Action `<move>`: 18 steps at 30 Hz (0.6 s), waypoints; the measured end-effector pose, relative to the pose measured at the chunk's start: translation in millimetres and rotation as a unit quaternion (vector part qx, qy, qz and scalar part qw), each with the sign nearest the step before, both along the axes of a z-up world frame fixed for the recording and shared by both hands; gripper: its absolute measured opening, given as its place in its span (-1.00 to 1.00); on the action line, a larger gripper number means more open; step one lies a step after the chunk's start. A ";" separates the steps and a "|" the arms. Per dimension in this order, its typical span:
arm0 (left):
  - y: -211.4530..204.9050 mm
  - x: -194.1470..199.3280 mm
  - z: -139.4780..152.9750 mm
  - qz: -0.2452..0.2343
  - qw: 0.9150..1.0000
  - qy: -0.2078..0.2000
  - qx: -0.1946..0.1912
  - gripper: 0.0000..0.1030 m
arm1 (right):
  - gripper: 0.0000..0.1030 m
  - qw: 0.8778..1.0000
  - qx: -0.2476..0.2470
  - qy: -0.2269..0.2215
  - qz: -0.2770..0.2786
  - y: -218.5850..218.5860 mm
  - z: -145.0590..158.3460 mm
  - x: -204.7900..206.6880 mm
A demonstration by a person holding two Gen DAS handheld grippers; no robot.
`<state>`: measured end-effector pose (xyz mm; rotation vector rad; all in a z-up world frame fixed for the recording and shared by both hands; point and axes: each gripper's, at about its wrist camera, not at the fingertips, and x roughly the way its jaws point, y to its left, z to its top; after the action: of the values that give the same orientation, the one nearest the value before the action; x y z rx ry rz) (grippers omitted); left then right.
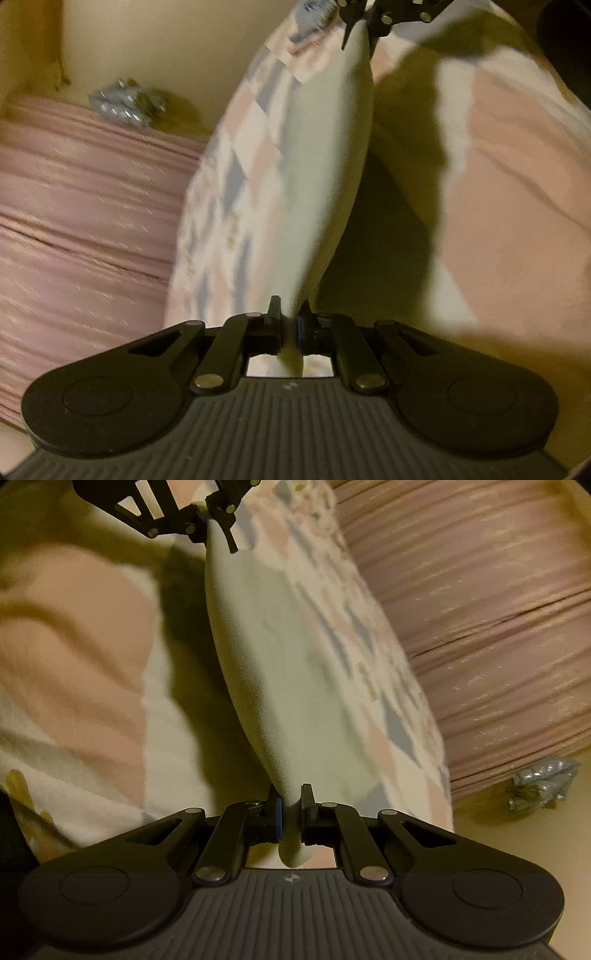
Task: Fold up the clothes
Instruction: 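Grasp the folded shirt ends with both grippers and lift it, then carry the shirt with both grippers and lower it onto the blue clothes stack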
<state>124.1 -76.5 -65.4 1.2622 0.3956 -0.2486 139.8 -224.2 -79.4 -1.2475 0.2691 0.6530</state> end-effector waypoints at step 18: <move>-100.4 2.2 72.2 -0.166 0.983 -0.065 -0.046 -0.89 | -0.89 0.987 0.029 -0.061 -0.143 -95.1 90.2 -48.0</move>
<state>126.2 -176.9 6.8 1.2416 0.0584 -0.4590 91.9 -319.3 10.8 -1.1600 0.3178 0.3349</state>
